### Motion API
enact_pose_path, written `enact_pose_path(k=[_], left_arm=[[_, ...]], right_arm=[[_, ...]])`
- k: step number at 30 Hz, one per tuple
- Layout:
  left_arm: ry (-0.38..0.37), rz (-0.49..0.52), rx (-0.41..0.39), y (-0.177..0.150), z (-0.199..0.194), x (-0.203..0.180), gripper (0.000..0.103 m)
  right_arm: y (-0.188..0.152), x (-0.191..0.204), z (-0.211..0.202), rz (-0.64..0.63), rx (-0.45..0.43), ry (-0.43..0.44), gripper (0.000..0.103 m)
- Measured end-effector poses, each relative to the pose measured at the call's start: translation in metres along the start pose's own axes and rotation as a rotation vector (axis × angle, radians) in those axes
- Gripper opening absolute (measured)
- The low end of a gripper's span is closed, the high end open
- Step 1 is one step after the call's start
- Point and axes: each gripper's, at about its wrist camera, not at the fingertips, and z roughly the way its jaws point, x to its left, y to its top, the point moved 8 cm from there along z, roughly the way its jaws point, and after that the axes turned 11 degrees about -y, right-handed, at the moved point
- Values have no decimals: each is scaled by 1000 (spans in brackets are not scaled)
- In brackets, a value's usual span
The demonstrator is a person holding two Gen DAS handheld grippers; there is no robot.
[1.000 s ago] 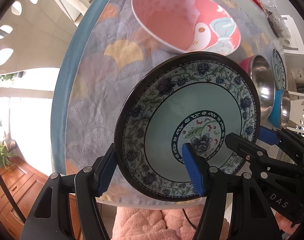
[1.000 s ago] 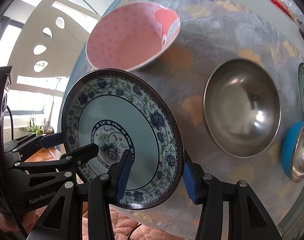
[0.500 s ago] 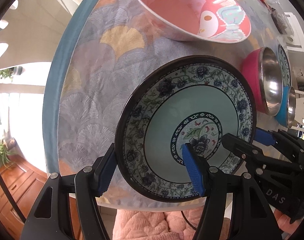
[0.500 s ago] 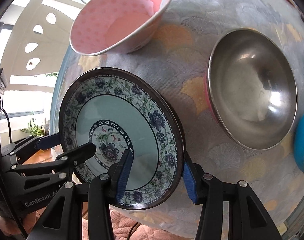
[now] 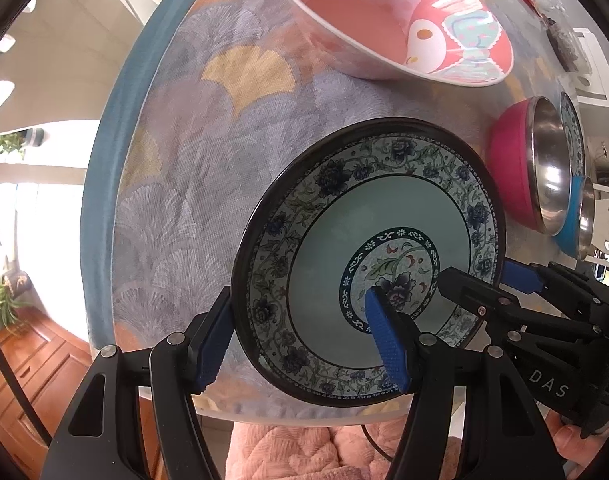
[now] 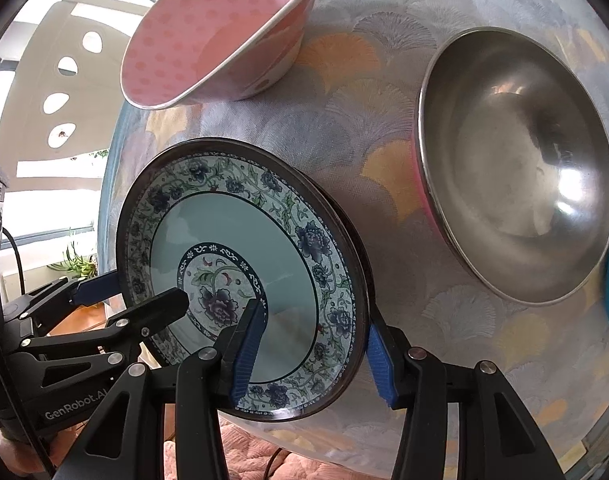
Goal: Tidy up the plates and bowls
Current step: 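Lower the held floral plate onto the tablecloth beside the pink bowl, then open both grippers and pull them back from the plate rim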
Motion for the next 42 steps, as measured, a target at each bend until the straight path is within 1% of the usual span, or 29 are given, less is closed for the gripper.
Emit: enact_pose_path(k=[5,8,23,30,34,38,39,42], left_arm=[[-10,-2,-2,0,-3,6,62],[-14,-3,-2,-1,-2,10,62],[-26,-12,4,-5,2,21,62],[-51,-2,3,-10,-3,20,62],[-47,8,-7,-15,-8,21,63],[-45,4,-18,-19,-20,23,63],[-40,4,-22,-19,-22,25,63],[8,18,-41,-23,-32,32,63]], right_arm=[[1,-2,-3,-5,1,-4,50],[3,2,-2,-4,1,3,50],[8,-4,-5,-3,2,-1,50],[8,-4,-7,8,1,-10,52],[9,-3,-10,19,-5,-11,52],[9,-1,-17,32,-19,25,52],[9,0,-19,30,-24,19,52],[7,5,-25,25,-28,10,52]])
